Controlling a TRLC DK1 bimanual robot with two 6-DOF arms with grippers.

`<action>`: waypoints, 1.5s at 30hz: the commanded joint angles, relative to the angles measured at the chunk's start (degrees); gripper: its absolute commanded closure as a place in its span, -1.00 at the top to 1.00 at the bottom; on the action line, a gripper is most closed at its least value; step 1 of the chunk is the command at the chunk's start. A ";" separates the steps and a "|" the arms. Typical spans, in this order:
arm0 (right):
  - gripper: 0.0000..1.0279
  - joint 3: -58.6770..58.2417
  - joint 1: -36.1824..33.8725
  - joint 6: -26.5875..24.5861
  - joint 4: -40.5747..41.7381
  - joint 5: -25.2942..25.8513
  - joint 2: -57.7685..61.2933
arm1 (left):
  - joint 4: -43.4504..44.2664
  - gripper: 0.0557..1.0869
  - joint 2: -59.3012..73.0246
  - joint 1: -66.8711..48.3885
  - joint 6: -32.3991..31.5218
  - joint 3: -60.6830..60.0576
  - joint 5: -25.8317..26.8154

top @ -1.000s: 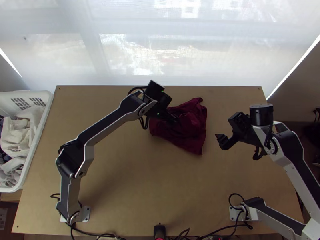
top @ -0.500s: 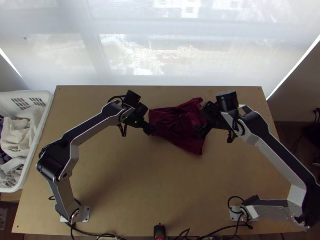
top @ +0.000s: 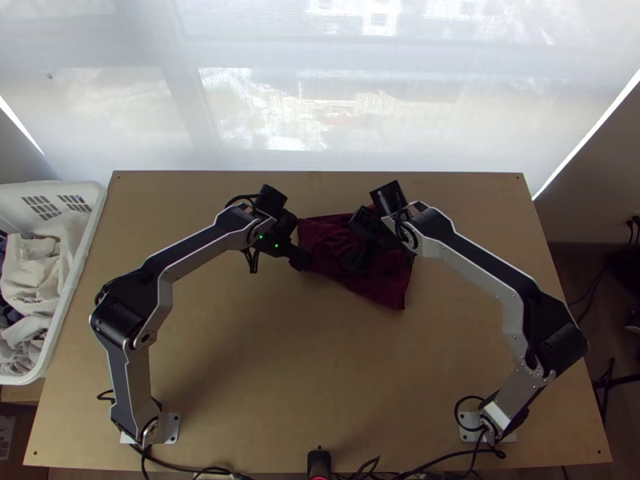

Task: Fold the t-shirt

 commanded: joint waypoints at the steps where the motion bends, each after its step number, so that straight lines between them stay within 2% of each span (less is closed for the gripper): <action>1: 0.92 -2.30 -9.78 -2.52 1.20 -2.36 1.99 | -0.79 0.90 0.53 0.45 0.40 0.49 -0.39; 9: 0.92 -7.05 -22.61 -5.86 0.41 -3.15 -1.26 | -1.58 0.90 0.71 1.51 1.02 3.83 -0.39; 13: 0.92 -8.36 -25.77 -5.77 0.32 -3.24 -3.19 | -3.51 0.90 2.82 2.47 1.02 9.45 -0.30; 17: 0.92 -7.75 -23.58 -3.22 0.32 -3.24 -6.71 | -5.10 0.90 5.01 2.47 1.02 15.08 -0.30; 24: 0.92 -4.23 -14.26 3.20 0.41 -3.15 -10.05 | -6.41 0.90 10.02 1.42 1.02 23.42 -0.39; 33: 0.92 0.86 -6.26 6.36 0.85 -2.71 -2.67 | -7.12 0.90 15.56 -1.31 1.37 25.18 -0.39; 45: 0.92 -7.49 -9.34 6.27 3.48 -2.36 1.55 | -8.08 0.90 15.12 0.98 3.30 20.79 -1.00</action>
